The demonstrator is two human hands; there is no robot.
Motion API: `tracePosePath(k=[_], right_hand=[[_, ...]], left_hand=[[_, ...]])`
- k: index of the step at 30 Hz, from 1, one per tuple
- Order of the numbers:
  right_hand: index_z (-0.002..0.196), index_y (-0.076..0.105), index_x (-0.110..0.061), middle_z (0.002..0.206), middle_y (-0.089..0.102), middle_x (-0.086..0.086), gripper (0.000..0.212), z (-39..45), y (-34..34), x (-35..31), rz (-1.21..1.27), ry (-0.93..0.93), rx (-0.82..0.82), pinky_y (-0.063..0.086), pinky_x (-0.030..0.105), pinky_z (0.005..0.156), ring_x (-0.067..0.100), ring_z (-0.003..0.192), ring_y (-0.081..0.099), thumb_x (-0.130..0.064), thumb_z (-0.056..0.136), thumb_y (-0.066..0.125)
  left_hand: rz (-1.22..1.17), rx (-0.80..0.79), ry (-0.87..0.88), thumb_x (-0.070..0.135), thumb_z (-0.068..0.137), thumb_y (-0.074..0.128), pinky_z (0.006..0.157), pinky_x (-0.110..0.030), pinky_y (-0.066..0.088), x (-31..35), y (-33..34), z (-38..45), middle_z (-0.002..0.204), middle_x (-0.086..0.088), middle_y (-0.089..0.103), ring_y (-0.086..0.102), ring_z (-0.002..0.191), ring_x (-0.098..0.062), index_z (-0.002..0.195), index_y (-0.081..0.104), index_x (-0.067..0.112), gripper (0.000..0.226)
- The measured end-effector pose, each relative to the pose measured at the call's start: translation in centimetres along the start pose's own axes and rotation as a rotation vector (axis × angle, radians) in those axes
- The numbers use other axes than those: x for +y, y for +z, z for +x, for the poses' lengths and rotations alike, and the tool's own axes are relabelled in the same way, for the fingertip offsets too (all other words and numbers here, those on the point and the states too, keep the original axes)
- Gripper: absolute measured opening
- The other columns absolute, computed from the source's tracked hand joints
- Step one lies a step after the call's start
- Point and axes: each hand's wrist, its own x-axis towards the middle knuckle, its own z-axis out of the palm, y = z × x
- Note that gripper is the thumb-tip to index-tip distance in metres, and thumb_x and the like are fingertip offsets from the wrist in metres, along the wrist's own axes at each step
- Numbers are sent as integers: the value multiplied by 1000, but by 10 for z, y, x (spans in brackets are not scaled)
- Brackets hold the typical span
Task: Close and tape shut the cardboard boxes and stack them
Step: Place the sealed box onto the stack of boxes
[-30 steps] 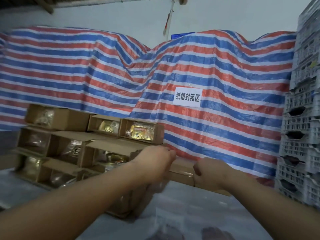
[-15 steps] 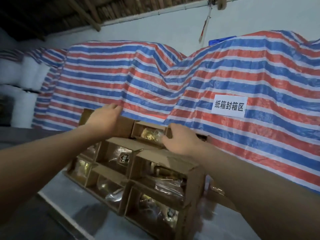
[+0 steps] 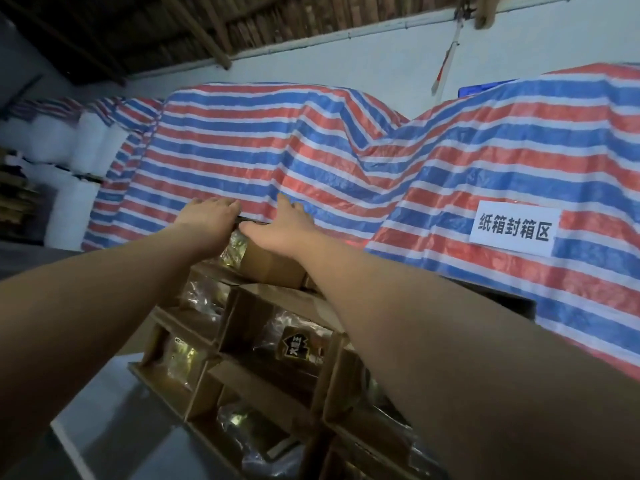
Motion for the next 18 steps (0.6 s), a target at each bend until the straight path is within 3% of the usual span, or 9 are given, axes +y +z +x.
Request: tracePosePath(k=[3,5,7,8,11,14,17,18], right_hand=[[145,37,-27,149,41,6,68,3,15,-9,4,25,70,25,56,117,33,140,36,-55,88,63],[119,52,-24,116,58,2,39,3,19,-12,-23,28,142,32,55,113,30,123,51,-45,89,65],[99,50,-25,84,49,-6,18,3,14,-13,20,37,195,38,51,108,28,104,56,-34,90,63],[95,49,-24,77,43,-7,13,4,9,-13,61,48,223,44,47,101,27,98,56,-28,91,61],[101,55,-18,86,54,0,9,4,-15,-15,155,70,256,52,37,78,26,92,60,-15,92,55],[107,59,-17,96,61,4,14,-3,-45,-16,231,93,248,59,37,80,22,88,61,-14,94,55],[85,55,-21,84,58,2,12,-21,-84,-16,226,117,256,46,24,55,16,73,57,-13,94,54],[80,52,-20,79,56,2,16,-30,-100,-15,209,122,253,39,23,51,15,69,54,-12,94,53]], left_hand=[[-56,-16,-29,17,96,52,84,-37,51,-1,0,2,98,2,64,61,91,-20,108,58,24,16],[-82,42,10,21,99,50,80,-37,53,1,-7,4,97,2,65,63,89,-20,110,61,25,16],[-52,102,92,21,99,48,84,-37,51,2,-19,7,103,2,66,64,95,-21,114,60,26,19],[-33,122,122,19,99,48,87,-38,49,1,-26,9,107,2,66,63,98,-21,117,58,25,21],[25,151,158,14,96,53,90,-40,47,6,-55,11,112,-1,63,60,103,-24,120,53,22,25],[35,206,171,20,93,61,86,-36,48,16,-82,10,104,2,61,61,96,-20,117,52,26,26],[-169,194,81,37,94,59,71,-26,44,28,-117,7,82,10,51,51,71,-9,94,52,32,9],[-246,144,54,45,94,56,68,-26,42,33,-130,5,78,11,51,49,67,-6,83,46,35,18]])
